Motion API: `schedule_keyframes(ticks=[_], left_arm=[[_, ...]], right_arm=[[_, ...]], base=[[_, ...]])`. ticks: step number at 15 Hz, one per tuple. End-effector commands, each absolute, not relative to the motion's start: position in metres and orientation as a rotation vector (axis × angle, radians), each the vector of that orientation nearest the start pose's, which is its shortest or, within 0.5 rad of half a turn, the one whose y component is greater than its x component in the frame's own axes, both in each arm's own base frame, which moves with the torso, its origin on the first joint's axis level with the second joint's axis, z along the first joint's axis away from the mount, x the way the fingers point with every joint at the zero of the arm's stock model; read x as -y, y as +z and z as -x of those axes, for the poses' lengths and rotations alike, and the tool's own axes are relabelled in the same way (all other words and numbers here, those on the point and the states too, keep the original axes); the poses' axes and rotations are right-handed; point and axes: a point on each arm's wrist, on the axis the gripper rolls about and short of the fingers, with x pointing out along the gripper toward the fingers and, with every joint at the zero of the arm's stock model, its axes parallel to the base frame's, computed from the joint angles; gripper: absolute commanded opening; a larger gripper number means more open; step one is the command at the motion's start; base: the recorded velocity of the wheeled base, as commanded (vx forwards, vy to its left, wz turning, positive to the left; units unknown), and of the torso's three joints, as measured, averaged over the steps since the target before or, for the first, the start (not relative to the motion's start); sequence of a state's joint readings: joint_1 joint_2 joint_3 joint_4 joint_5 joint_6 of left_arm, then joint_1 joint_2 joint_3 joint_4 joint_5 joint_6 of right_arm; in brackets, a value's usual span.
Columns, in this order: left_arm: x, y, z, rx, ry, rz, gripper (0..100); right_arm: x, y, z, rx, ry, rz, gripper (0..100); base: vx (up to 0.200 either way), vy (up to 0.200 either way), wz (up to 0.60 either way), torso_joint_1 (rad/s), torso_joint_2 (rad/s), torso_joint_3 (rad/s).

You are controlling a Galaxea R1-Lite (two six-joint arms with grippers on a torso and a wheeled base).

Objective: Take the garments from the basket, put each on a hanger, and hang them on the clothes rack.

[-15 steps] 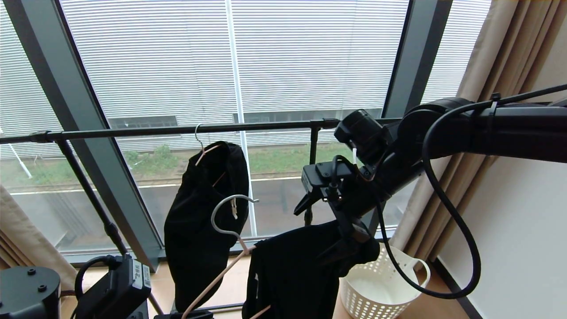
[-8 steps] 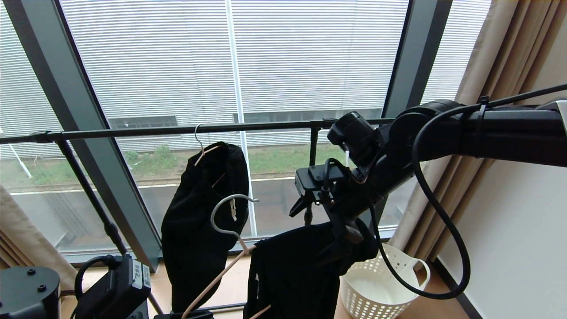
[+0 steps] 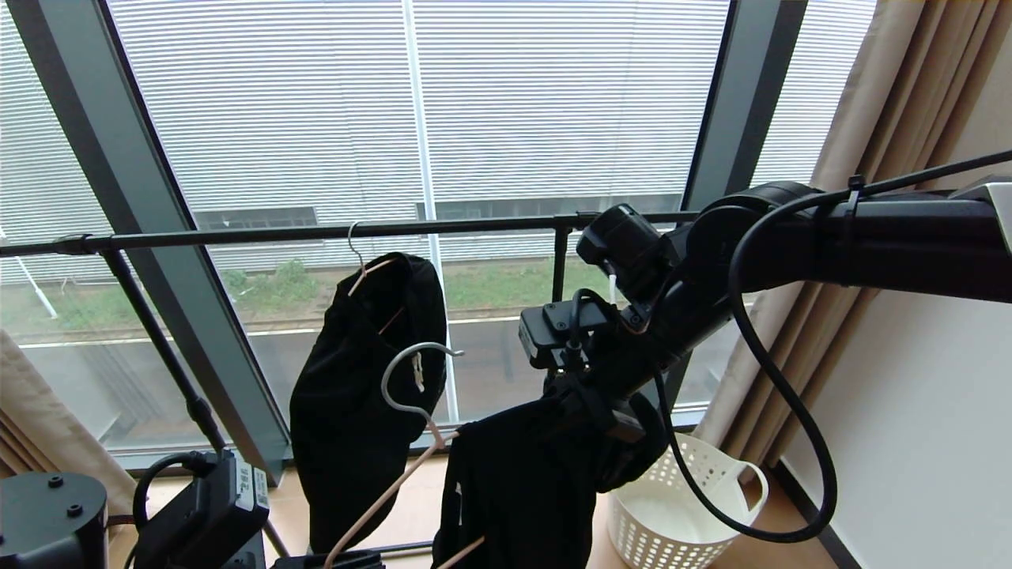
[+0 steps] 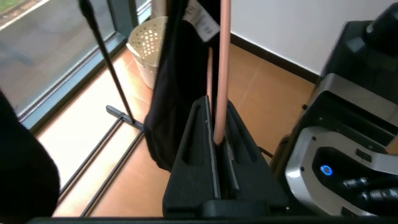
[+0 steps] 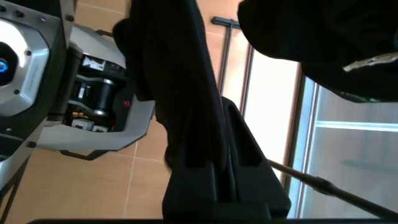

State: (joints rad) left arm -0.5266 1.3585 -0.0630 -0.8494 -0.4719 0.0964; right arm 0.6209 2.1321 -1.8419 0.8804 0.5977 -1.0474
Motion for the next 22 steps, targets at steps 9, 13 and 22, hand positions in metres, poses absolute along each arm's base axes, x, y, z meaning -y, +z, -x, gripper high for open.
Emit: schedule_keyframes(ticks=[9,13,22], left_arm=[[0.083,0.102,-0.124,-0.421,-0.995,-0.094,100],[0.08,0.105,-0.127,-0.41,-0.969,-0.086,100],[0.067,0.148,-0.162,-0.361,-0.762,0.291,100]], right_arm=[[-0.234,0.19,-0.305,-0.546,1.603,0.811,0],[-0.232,0.194,-0.303,-0.536,1.6,0.813,0],[-0.216,0.226,-0.324,-0.7,1.184,0.664,0]], base=[[0.0,0.0,0.0,0.0,0.0,0.0],[0.0,0.0,0.0,0.0,0.0,0.0],[0.0,0.0,0.0,0.0,0.0,0.0]])
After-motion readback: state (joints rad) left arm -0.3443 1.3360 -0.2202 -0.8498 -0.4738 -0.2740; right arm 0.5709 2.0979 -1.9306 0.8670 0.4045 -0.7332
